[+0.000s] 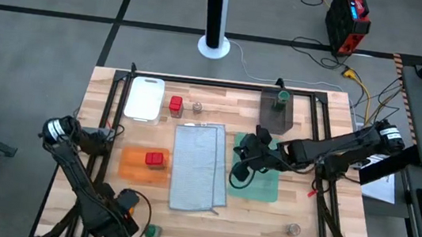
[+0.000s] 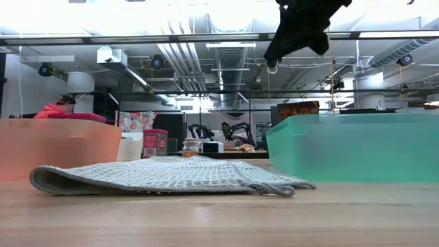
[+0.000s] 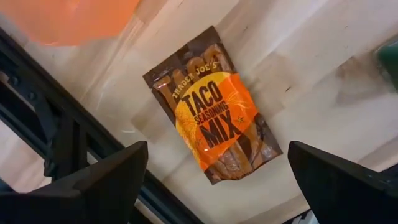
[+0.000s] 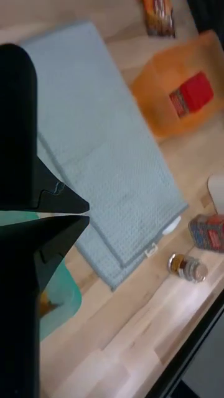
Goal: Sort spices by type
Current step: Put the orange seasoning packet into the green bin
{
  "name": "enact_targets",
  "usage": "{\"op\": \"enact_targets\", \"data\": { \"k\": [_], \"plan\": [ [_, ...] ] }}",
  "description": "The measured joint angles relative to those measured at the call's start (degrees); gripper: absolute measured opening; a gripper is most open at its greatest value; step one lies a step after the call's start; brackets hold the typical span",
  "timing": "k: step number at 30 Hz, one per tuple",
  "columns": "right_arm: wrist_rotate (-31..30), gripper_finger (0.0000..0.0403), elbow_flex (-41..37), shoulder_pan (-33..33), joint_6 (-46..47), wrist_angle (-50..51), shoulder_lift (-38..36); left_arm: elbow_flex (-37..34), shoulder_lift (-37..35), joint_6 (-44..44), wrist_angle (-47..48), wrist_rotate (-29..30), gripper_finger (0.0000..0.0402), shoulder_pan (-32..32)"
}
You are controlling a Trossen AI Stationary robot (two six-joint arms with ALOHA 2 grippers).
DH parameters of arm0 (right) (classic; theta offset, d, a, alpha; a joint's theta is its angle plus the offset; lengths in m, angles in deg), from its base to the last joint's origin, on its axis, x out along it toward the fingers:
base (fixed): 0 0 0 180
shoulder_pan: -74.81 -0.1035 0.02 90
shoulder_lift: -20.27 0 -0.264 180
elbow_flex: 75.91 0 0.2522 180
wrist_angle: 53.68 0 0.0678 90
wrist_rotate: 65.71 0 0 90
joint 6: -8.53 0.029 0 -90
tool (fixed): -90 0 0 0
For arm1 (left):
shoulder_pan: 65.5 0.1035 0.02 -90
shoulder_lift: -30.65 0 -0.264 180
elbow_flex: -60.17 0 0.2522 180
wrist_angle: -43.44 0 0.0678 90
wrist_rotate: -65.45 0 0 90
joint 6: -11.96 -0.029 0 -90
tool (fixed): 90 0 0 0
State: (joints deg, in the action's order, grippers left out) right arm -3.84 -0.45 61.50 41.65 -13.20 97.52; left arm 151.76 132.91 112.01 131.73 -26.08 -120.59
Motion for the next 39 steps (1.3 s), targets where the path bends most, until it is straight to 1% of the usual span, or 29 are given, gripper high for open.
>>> {"op": "enact_targets", "data": {
  "k": [6, 10, 13, 16, 23, 27, 31, 39],
  "plan": [
    [-0.2, 0.0009, 1.1, -0.6, -0.1, 0.0, 0.0, 0.0, 1.9, 1.5, -0.2, -0.7, 0.037, 0.0],
    [-0.2, 0.0009, 1.1, -0.7, -0.1, 0.0, 0.0, 0.0, 4.5, 1.8, -1.8, -0.9, 0.037, 0.0],
    [-0.1, 0.0009, 1.1, -0.7, -0.1, 0.0, 0.0, 0.0, 6.4, 1.9, -4.0, -2.8, 0.037, 0.0],
    [0.0, 0.0009, 1.1, -0.7, -0.2, 0.0, 0.0, 0.0, 8.6, 1.9, -4.4, -5.1, 0.037, -0.2],
    [1.1, 0.0009, 1.3, -0.8, -1.2, 0.0, 0.0, 0.0, 11.6, 0.6, -5.6, -6.5, 0.0363, -0.3],
    [1.6, 0.0009, 1.3, -1.1, -1.9, 0.0, 0.0, 0.0, 12.3, -0.2, -6.7, -6.9, 0.0346, -0.4],
    [1.6, 0.0009, 1.3, -1.1, -2.6, 0.0, 0.0, 0.0, 12.5, -0.5, -7.0, -6.7, 0.0318, -0.4],
    [1.6, 0.0009, 1.6, -1.1, -4.5, 0.0, 0.0, -0.3, 12.5, -0.5, -8.6, -6.4, 0.0236, -0.4]
  ]
}}
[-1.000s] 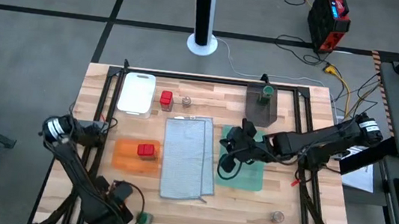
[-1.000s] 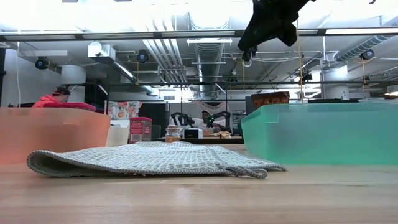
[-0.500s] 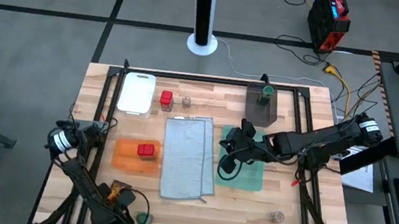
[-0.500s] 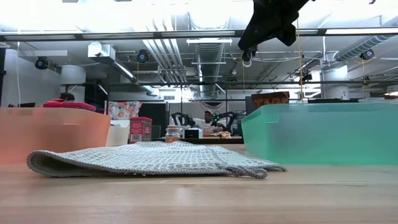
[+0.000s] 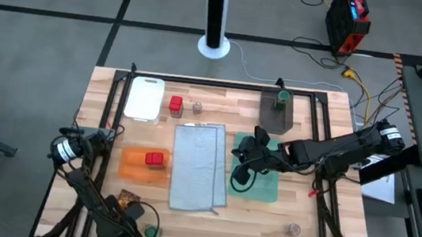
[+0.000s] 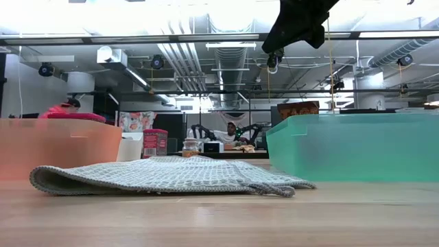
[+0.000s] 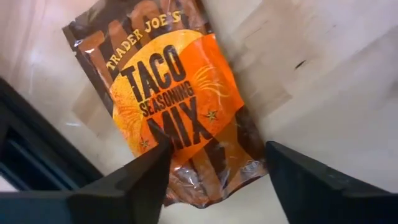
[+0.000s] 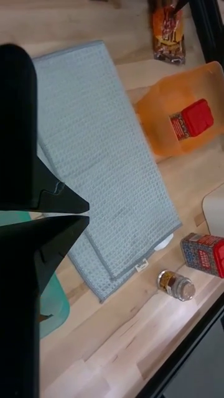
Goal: Sort spices by type
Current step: Put the orange seasoning packet into the green bin
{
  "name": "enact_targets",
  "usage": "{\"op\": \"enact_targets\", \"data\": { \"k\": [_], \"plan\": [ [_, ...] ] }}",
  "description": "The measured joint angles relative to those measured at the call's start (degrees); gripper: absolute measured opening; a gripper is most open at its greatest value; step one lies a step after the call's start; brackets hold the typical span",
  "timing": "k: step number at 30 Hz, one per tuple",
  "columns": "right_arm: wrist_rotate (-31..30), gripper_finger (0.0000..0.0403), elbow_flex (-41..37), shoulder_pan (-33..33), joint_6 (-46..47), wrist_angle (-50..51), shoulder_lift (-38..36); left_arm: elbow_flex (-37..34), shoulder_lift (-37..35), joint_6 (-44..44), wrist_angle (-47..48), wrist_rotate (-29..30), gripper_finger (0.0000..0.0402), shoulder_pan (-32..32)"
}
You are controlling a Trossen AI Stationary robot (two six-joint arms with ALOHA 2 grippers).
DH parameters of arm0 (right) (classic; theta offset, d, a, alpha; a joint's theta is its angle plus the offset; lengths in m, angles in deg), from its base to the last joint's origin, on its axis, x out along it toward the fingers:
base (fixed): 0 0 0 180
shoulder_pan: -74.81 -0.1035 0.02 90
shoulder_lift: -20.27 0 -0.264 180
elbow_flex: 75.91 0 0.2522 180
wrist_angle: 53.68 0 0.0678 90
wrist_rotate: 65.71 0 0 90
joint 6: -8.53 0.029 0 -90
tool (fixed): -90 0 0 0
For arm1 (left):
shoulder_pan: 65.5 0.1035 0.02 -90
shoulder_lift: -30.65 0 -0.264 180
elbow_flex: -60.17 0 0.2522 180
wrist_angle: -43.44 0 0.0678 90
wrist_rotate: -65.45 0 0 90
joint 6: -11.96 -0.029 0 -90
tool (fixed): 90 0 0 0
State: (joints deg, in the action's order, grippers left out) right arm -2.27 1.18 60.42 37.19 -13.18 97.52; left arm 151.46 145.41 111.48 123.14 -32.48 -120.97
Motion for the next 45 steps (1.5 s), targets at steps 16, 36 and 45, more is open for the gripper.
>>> {"op": "enact_targets", "data": {
  "k": [16, 36, 45],
  "plan": [
    [0.0, 0.0009, 0.0, 0.0, -0.6, 0.0, 0.0, -3.0, -1.3, -0.7, -4.2, 1.2, 0.0034, -0.2],
    [4.9, 0.0009, 0.3, 0.3, 11.6, -3.3, 0.0, 20.3, -2.3, -10.5, 23.9, 29.6, 0.0008, -1.6],
    [23.8, 0.0042, 7.0, 1.3, 12.8, -4.6, 1.2, 28.1, -2.3, -28.6, 23.9, 44.5, 0.001, 2.5]
  ]
}}
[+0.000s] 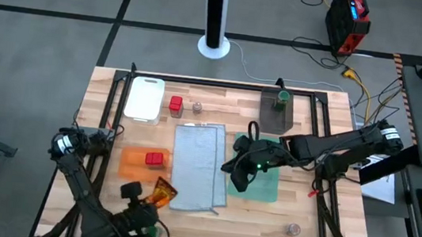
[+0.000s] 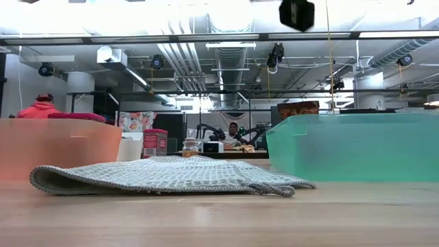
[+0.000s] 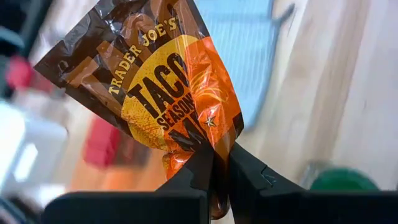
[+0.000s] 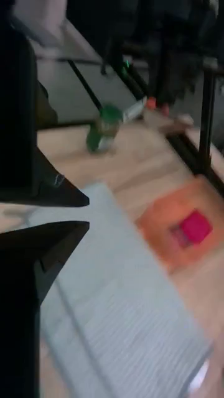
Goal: Sort spices by type
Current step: Put the orange seasoning packet into the green bin
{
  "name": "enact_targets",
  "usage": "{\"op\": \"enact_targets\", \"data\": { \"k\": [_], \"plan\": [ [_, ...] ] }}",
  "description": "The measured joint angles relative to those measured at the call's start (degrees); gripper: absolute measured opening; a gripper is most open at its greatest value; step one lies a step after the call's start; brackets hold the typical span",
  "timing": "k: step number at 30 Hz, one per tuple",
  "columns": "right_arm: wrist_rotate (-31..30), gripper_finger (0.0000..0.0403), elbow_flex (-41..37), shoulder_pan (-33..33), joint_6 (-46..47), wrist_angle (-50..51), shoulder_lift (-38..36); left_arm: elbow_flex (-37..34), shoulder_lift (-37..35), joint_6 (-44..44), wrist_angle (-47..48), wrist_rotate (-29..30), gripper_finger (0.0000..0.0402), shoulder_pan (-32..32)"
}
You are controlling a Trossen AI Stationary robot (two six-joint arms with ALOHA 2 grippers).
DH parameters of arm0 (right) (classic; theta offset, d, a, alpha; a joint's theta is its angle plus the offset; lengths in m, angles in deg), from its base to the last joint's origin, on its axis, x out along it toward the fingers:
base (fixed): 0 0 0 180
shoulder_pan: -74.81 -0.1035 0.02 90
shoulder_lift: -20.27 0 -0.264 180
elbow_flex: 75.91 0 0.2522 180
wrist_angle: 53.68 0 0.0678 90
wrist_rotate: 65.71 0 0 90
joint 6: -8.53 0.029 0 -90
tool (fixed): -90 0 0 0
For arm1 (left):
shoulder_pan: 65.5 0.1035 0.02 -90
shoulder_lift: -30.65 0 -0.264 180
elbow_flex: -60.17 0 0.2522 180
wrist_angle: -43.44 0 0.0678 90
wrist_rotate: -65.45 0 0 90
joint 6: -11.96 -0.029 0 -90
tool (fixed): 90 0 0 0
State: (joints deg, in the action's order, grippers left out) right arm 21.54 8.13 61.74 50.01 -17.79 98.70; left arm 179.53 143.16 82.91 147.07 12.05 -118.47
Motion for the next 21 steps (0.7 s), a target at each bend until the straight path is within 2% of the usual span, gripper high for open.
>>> {"op": "enact_targets", "data": {
  "k": [13, 21],
  "plan": [
    [3.6, 0.0206, 9.8, 0.0, -1.7, 2.1, 5.9, 2.0, 0.0, -21.6, -6.0, 9.2, 0.0011, 7.8],
    [4.9, 0.0259, 14.0, 0.0, -2.3, 4.8, 9.5, 1.8, 0.0, -25.0, -8.4, 11.0, 0.0011, 9.5]
  ]
}}
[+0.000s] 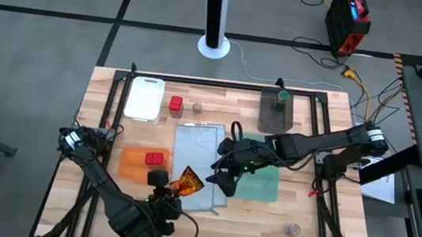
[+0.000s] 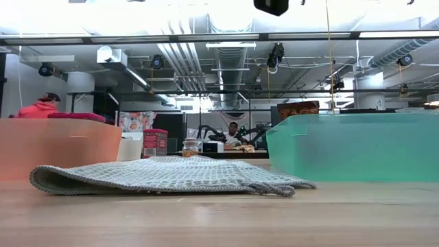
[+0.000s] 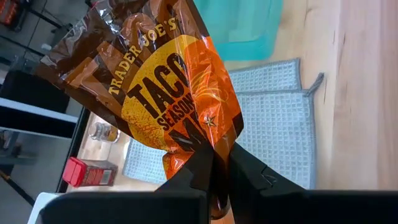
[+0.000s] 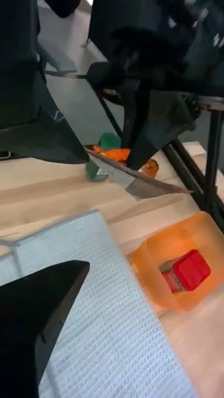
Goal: Sort spices by type
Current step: Put the orange seasoning packet into the green bin
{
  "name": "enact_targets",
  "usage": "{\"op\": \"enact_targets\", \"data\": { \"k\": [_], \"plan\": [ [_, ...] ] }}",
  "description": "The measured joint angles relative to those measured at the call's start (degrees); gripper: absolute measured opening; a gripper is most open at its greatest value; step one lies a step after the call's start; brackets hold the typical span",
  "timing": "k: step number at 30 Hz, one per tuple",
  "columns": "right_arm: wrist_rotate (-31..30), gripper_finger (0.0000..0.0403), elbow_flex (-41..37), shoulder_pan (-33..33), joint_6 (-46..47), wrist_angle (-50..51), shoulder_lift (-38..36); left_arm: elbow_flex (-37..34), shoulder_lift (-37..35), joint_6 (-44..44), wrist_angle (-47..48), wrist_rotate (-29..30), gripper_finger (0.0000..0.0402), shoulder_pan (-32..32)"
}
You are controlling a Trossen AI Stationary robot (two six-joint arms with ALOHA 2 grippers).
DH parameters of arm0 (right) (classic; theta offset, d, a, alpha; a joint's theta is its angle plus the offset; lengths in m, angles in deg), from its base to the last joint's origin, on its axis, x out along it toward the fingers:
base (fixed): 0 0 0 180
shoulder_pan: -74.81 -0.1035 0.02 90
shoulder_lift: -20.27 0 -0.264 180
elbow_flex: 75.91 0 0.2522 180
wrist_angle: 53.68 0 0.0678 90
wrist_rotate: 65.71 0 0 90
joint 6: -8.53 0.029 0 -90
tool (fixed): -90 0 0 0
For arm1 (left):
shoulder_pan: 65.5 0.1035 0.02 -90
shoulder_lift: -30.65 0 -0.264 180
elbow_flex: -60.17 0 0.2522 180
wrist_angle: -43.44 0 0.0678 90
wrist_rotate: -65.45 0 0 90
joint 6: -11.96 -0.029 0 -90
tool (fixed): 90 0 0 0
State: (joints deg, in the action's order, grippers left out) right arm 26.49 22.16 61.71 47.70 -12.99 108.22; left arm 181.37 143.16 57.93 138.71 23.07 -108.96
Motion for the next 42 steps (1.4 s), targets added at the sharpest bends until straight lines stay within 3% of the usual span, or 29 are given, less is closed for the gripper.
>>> {"op": "enact_targets", "data": {
  "k": [9, 18, 22, 28, 29, 34, 42],
  "plan": [
    [1.5, 0.0264, 3.1, -0.4, -1.6, -0.6, 2.6, -0.3, 0.0, -2.4, -2.8, 1.0, 0.0011, 2.6],
    [0.7, 0.023, 3.3, -0.5, -2.7, -0.3, 4.1, -0.3, 0.0, -10.6, -10.1, 1.6, 0.0011, 4.1],
    [-0.5, 0.0179, 3.3, -0.5, -2.7, -0.2, 4.0, -0.3, 0.0, -13.1, -12.2, 1.6, 0.0011, 4.1],
    [-0.8, 0.0032, 3.3, -0.5, -3.3, 0.9, 4.0, -0.3, 0.0, -12.9, -12.1, 3.3, 0.0012, 4.1],
    [-0.9, 0.0023, 3.3, -0.5, -4.0, 1.3, 4.0, -0.4, 0.0, -12.2, -12.1, 4.1, 0.0015, 4.1],
    [-2.4, 0.0011, 3.3, -0.8, -7.2, 2.7, 3.5, -0.4, 0.0, -11.3, -12.4, 4.7, 0.0057, 4.1],
    [-7.4, 0.0009, 4.2, -3.2, -16.3, 7.7, 1.7, -0.4, 0.0, -10.0, -12.0, 2.6, 0.0174, 3.9]
  ]
}}
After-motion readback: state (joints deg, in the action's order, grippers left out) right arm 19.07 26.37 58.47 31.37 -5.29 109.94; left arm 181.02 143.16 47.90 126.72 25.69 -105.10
